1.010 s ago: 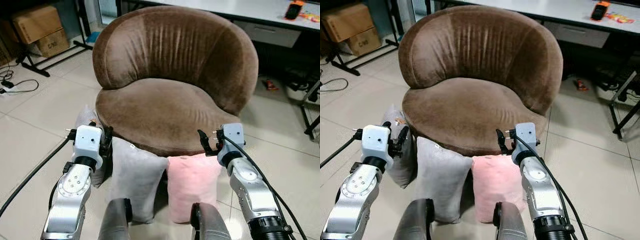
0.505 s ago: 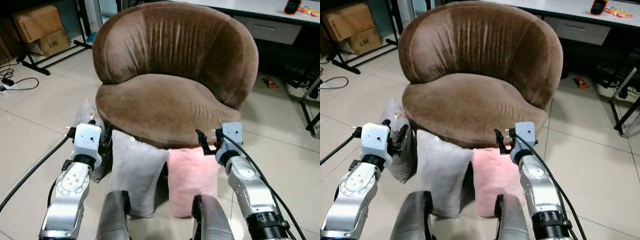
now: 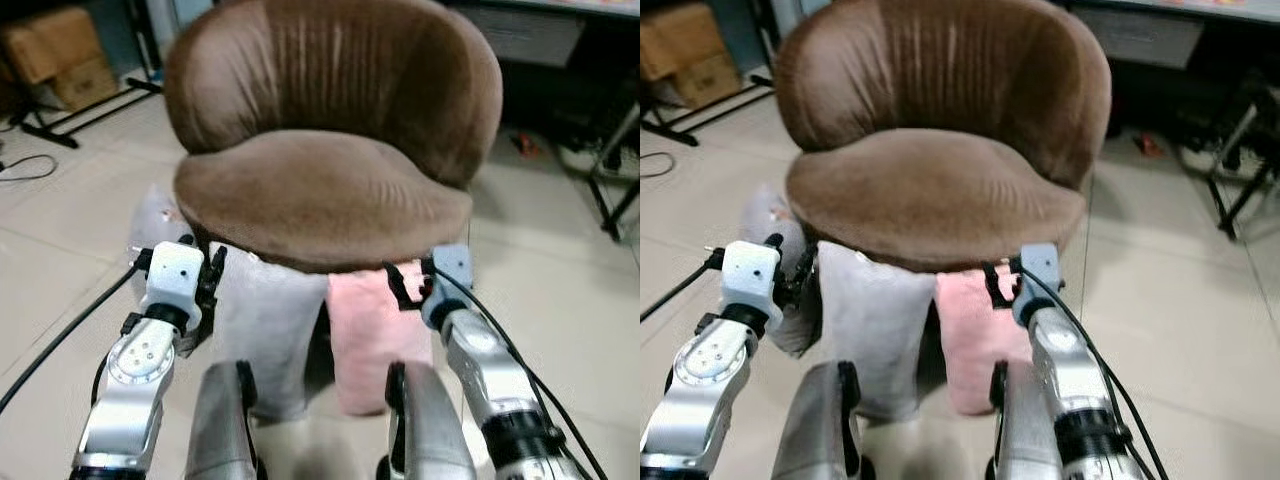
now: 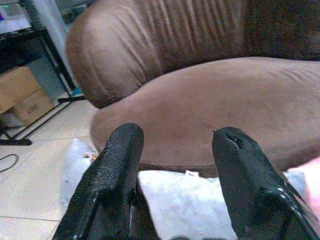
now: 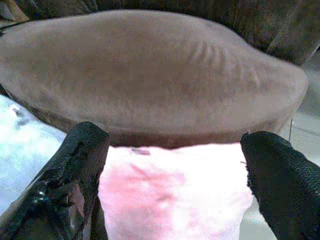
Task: Move the pillow to the sofa from floor
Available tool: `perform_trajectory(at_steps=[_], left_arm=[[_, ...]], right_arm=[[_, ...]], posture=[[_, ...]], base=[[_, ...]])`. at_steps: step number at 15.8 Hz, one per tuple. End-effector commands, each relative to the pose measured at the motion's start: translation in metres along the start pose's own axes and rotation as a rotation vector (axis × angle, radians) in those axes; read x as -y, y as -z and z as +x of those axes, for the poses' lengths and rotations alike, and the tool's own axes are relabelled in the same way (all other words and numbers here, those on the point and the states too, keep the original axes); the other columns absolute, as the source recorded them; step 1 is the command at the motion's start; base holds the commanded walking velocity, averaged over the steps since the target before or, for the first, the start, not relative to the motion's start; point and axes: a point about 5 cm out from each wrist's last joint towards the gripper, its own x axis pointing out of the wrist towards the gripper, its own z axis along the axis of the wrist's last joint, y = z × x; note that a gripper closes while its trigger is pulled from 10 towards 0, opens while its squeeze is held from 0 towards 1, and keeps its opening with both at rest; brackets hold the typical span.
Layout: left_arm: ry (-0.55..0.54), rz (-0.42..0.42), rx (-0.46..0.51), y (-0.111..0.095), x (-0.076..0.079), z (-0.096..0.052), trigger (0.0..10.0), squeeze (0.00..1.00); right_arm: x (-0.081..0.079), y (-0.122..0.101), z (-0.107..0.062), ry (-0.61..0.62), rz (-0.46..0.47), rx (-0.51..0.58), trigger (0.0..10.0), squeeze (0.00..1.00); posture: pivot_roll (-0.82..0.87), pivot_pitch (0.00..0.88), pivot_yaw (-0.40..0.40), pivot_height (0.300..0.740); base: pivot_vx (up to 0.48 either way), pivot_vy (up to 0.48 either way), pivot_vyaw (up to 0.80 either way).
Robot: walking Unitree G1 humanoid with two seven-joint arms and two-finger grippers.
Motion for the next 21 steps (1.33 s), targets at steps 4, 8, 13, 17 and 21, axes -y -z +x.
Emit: perform_trajectory(at_steps=[4,8,13,17,21], left_arm=[[0.01,-0.049,0.0,0.0,0.008,0.004,10.0,0.0],[0.034,-0.079,0.007,-0.001,0.017,0.006,10.0,0.0],[0.052,-0.029,0.004,-0.002,0.017,0.005,10.0,0.0],[0.181,-0.025,0.011,-0.007,0.018,-0.001,10.0,0.0],[0.343,-0.033,-0.026,-0.009,0.021,-0.014,10.0,0.0]], right_arm=[[-0.001,-0.005,-0.007,0.038,0.019,0.044,10.0,0.0],[-0.002,-0.003,-0.012,0.045,0.007,0.051,10.0,0.0],[0.003,-0.004,-0.006,0.099,0.015,0.036,10.0,0.0],[0.014,-0.01,0.01,0.201,0.027,0.009,10.0,1.0],[0.018,-0.006,0.028,0.168,0.011,-0.085,10.0,1.0]], posture=[[-0.1,0.0,0.016,0.456],[-0.13,0.0,0.032,0.456],[-0.11,0.0,0.024,0.456],[-0.06,0.0,0.011,0.456],[-0.03,0.0,0.005,0.456]], base=[[0.0,0.0,0.0],[0.247,0.0,0.74],[0.196,0.0,0.3],[0.0,0.0,0.0],[0.0,0.0,0.0]])
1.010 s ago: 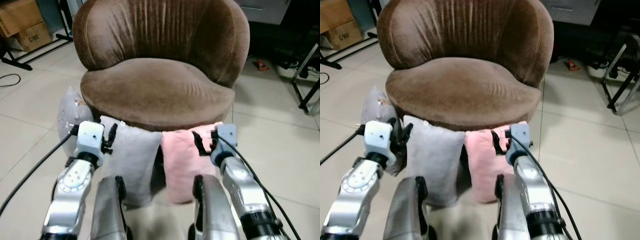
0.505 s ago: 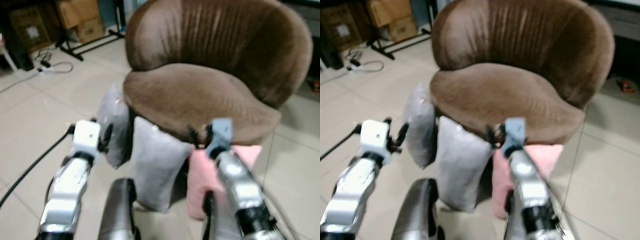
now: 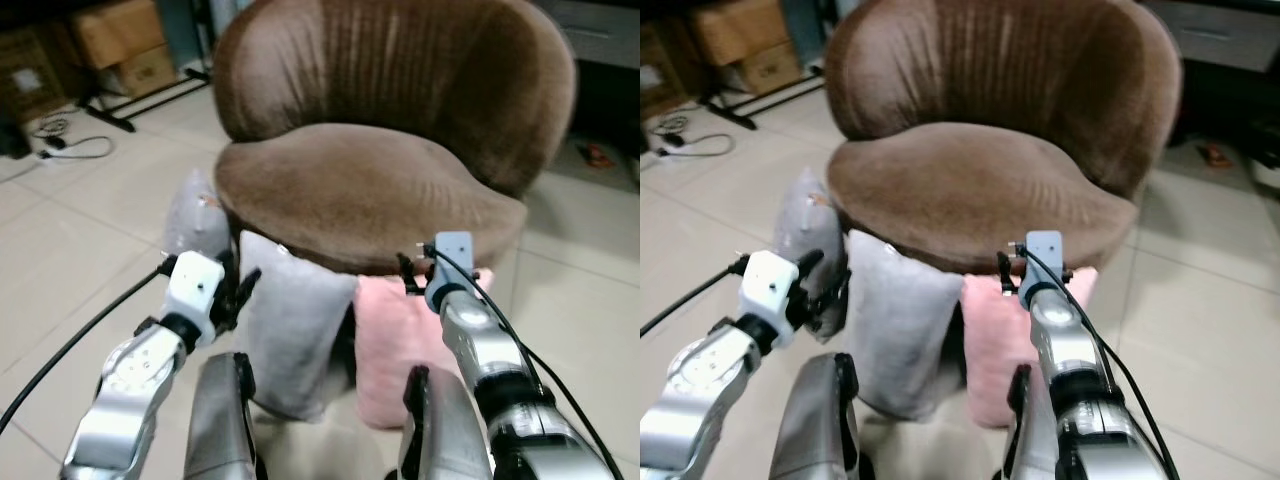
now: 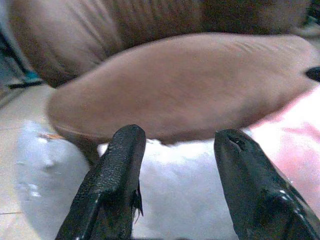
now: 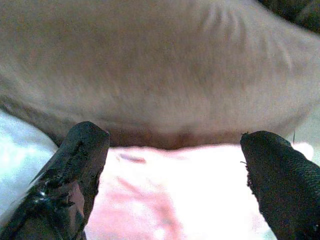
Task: Move the pillow to the sofa from floor
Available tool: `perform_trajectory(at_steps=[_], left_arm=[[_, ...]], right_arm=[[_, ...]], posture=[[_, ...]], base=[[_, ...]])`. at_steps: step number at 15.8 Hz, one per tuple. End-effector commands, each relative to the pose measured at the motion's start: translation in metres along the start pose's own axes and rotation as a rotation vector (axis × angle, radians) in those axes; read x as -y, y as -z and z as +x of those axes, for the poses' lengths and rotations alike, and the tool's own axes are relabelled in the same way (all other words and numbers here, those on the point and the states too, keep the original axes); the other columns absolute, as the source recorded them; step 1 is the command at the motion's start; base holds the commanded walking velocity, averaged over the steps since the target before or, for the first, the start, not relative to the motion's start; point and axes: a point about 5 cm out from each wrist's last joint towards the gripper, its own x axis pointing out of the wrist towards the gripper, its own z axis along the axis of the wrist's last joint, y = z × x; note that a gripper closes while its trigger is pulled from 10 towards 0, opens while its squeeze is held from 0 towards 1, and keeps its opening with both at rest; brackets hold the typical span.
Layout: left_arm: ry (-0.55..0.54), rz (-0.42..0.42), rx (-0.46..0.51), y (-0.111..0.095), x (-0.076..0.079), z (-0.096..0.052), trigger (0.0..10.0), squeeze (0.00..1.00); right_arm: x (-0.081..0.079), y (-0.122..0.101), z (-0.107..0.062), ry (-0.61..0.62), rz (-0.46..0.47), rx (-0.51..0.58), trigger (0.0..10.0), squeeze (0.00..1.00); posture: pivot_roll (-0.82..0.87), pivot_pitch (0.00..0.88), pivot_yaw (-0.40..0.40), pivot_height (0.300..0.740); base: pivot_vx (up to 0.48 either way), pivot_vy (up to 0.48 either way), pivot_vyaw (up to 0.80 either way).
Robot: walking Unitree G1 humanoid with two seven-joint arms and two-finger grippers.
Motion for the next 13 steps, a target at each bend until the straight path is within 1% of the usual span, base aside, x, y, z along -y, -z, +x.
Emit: perform_trajectory(at_steps=[1,4,6,8,9,10,11,12,13], left_arm=[[0.024,0.009,0.014,-0.007,0.0,-0.003,10.0,0.0],[0.041,0.003,-0.002,-0.012,0.002,-0.016,10.0,0.0],[0.069,-0.002,-0.009,-0.018,0.006,-0.025,10.0,0.0],[0.104,0.002,-0.019,-0.021,0.01,-0.028,10.0,0.0],[0.109,0.002,-0.021,-0.023,0.012,-0.031,10.0,0.0],[0.125,-0.002,-0.029,-0.026,0.016,-0.038,10.0,0.0],[0.138,-0.012,-0.039,-0.027,0.02,-0.042,10.0,0.0],[0.141,-0.016,-0.041,-0.027,0.021,-0.043,10.0,0.0],[0.141,-0.019,-0.039,-0.03,0.024,-0.047,10.0,0.0]], right_arm=[[0.001,-0.005,0.004,0.003,0.015,0.001,10.0,1.0],[0.003,-0.006,0.01,0.016,0.018,-0.031,10.0,1.0],[0.005,-0.005,0.012,0.031,0.036,-0.052,10.0,1.0],[0.005,-0.002,0.013,0.055,0.032,-0.084,10.0,1.0],[0.004,-0.001,0.013,0.05,0.037,-0.085,10.0,0.91],[0.0,0.0,0.013,0.041,0.028,-0.089,10.0,0.0],[-0.005,0.001,0.013,0.026,0.033,-0.082,10.0,0.0],[-0.007,0.001,0.013,0.019,0.043,-0.079,10.0,0.0],[-0.008,0.001,0.013,0.015,0.054,-0.073,10.0,0.0]], posture=[[-0.01,0.0,0.002,0.456],[0.01,0.063,0.005,0.456],[0.03,0.115,0.003,0.456],[0.05,0.161,0.003,0.456],[0.06,0.188,0.007,0.456],[0.07,0.218,0.014,0.456],[0.08,0.239,0.02,0.456],[0.08,0.239,0.02,0.456],[0.09,0.248,0.021,0.456]], base=[[0.0,0.0,0.0],[0.0,0.0,0.0],[0.0,0.0,0.0],[0.0,0.0,0.0],[0.0,0.0,0.0],[0.0,0.0,0.0],[0.0,0.0,0.0],[0.0,0.0,0.0],[0.0,0.0,0.0]])
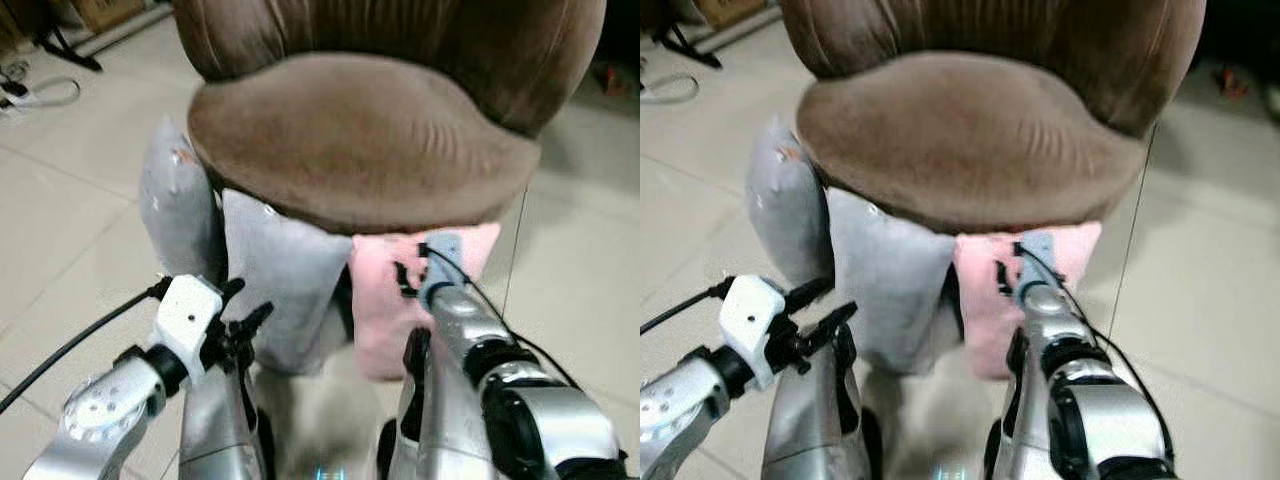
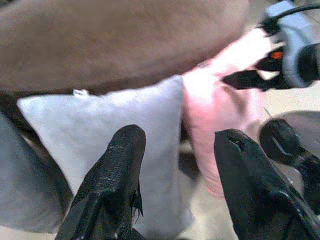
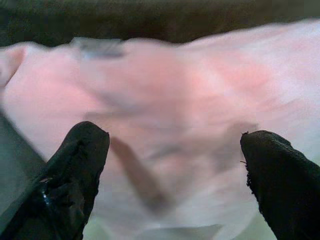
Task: Move the pillow to the sofa from floor
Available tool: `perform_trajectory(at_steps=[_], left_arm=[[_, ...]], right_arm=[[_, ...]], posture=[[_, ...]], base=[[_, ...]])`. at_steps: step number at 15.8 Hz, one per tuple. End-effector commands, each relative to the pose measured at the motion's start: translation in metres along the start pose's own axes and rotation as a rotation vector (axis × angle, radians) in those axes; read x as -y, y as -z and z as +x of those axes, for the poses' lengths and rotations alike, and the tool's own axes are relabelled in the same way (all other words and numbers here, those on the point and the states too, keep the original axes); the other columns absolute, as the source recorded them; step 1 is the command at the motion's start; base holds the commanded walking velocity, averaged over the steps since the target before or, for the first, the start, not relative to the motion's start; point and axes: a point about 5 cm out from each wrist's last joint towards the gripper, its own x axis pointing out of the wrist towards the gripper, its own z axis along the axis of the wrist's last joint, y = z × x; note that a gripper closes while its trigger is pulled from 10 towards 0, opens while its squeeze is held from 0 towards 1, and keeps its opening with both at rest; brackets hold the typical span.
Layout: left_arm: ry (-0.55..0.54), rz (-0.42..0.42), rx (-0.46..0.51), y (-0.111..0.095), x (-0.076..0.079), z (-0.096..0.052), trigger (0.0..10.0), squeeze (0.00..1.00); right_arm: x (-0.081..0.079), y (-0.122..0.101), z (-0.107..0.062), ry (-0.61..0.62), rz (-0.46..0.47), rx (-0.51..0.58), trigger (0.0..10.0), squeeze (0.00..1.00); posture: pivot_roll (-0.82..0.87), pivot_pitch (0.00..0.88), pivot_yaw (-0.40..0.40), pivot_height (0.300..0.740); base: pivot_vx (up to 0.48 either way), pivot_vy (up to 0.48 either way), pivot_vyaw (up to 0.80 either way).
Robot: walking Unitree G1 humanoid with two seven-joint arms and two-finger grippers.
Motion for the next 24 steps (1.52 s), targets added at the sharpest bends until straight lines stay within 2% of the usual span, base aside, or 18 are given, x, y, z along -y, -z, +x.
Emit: perform_trajectory(at_steps=[1,3,7,8,9,10,11,13,14,18,24], left_arm=[[0.003,0.004,-0.001,-0.004,0.005,-0.007,10.0,0.0],[-0.011,-0.015,-0.014,-0.008,0.011,-0.019,10.0,0.0],[-0.01,-0.029,-0.053,-0.006,0.02,-0.033,10.0,0.0],[-0.01,-0.03,-0.055,-0.006,0.02,-0.033,10.0,0.0],[-0.014,-0.032,-0.059,-0.006,0.021,-0.034,10.0,0.0],[-0.021,-0.035,-0.066,-0.006,0.021,-0.035,10.0,0.0],[-0.024,-0.034,-0.069,-0.006,0.022,-0.036,10.0,0.0],[-0.035,-0.029,-0.083,-0.005,0.022,-0.041,10.0,0.0],[-0.04,-0.028,-0.087,-0.005,0.022,-0.042,10.0,0.0],[-0.049,-0.029,-0.097,-0.005,0.024,-0.047,10.0,0.0],[-0.047,-0.027,-0.107,-0.006,0.024,-0.049,10.0,0.0]], right_arm=[[-0.002,-0.004,0.0,-0.007,0.028,0.027,10.0,0.0],[-0.009,-0.01,0.0,-0.011,0.042,0.091,10.0,0.0],[-0.026,-0.011,0.0,0.033,-0.079,0.093,10.0,0.0],[-0.028,-0.011,0.0,0.036,-0.095,0.087,8.9,0.0],[-0.032,-0.009,0.0,0.032,-0.105,0.078,6.4,0.0],[-0.036,-0.009,-0.001,0.022,-0.102,0.071,4.7,0.0],[-0.039,-0.009,-0.001,0.017,-0.109,0.069,4.0,0.0],[-0.048,-0.009,-0.001,0.004,-0.136,0.049,0.7,0.0],[-0.049,-0.009,-0.001,0.01,-0.167,0.045,0.0,0.0],[-0.051,-0.01,-0.001,0.025,-0.216,0.041,0.0,0.0],[-0.049,-0.012,-0.001,0.057,-0.238,0.039,0.0,0.0]], posture=[[0.1,0.258,0.021,0.456],[0.12,0.269,0.026,0.456],[0.12,0.274,0.018,0.456],[0.12,0.275,0.016,0.456],[0.12,0.275,0.009,0.456],[0.13,0.272,0.002,0.456],[0.13,0.272,-0.002,0.456],[0.14,0.272,-0.01,0.456],[0.14,0.272,-0.011,0.456],[0.15,0.275,-0.008,0.456],[0.15,0.275,0.003,0.456]], base=[[0.0,0.0,0.0],[0.0,0.0,0.0],[0.0,0.0,0.0],[0.0,0.0,0.0],[0.0,0.0,0.0],[0.0,0.0,0.0],[0.0,0.0,0.0],[0.0,0.0,0.0],[0.0,0.0,0.0],[0.0,0.0,0.0],[0.0,0.0,0.0]])
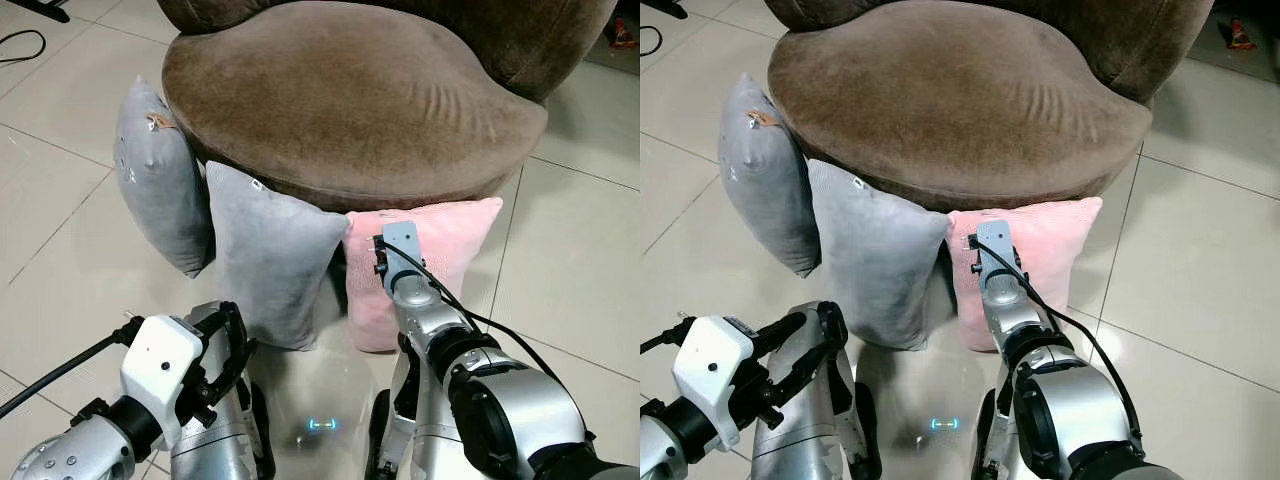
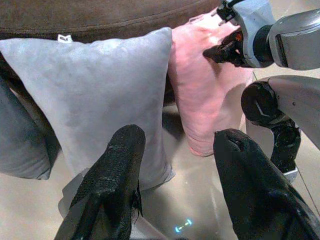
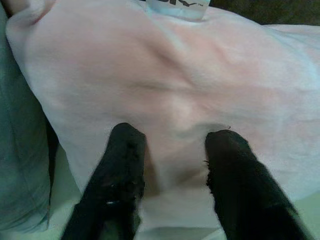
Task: Move the pillow to the sofa from floor
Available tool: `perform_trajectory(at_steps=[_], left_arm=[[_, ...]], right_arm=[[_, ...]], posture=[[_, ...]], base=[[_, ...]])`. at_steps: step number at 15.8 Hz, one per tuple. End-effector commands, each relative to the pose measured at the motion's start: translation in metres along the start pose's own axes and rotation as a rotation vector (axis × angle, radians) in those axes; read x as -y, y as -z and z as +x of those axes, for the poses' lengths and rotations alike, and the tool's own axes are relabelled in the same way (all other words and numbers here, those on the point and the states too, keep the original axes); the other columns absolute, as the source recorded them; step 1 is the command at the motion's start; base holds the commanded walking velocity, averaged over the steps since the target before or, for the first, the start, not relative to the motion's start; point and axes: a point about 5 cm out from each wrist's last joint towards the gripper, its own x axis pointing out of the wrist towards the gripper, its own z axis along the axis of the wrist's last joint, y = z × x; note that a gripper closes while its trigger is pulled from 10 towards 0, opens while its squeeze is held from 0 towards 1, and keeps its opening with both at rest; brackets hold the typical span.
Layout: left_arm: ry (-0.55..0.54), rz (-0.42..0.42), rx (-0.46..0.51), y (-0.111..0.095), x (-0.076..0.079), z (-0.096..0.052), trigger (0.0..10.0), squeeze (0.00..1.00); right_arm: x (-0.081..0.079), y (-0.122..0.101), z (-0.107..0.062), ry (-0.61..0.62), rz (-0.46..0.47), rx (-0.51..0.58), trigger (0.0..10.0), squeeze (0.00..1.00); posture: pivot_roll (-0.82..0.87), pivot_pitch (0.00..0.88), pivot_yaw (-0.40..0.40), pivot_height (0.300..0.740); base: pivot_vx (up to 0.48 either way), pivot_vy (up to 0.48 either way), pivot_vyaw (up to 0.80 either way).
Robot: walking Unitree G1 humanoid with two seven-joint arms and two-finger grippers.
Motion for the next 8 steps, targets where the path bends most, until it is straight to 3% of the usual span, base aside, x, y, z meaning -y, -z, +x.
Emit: perform_trajectory(at_steps=[1,3,5,6,7,8], left_arm=[[0.003,0.001,-0.012,0.0,0.003,-0.003,10.0,0.0],[-0.006,-0.002,-0.01,0.001,0.002,-0.002,10.0,0.0],[-0.021,-0.01,-0.005,0.003,0.001,0.0,10.0,0.0],[-0.044,-0.029,0.014,0.004,0.001,0.002,10.0,0.0],[-0.061,-0.047,0.032,0.004,0.001,0.005,10.0,0.0],[-0.105,-0.073,0.074,0.003,-0.004,0.011,10.0,0.0]], right_arm=[[-0.001,0.003,0.0,0.006,-0.021,-0.026,0.0,0.0],[0.001,0.006,-0.001,0.013,-0.019,-0.032,0.0,0.0],[0.002,0.007,-0.001,-0.006,0.039,-0.027,0.1,0.0],[0.004,0.006,-0.001,-0.04,0.112,0.006,6.3,0.0],[0.007,0.002,-0.001,-0.075,0.189,0.064,10.0,0.0],[0.011,-0.011,-0.007,-0.187,0.284,0.227,10.0,0.0]], posture=[[0.15,0.274,0.0,0.456],[0.15,0.262,-0.005,0.456],[0.14,0.235,-0.016,0.456],[0.11,0.182,-0.032,0.456],[0.09,0.135,-0.041,0.456],[0.06,0.055,-0.054,0.456]], base=[[0.0,0.0,0.0],[0.0,0.0,0.0],[0.0,0.0,0.0],[0.0,0.0,0.0],[0.0,0.0,0.0],[0.0,0.0,0.0]])
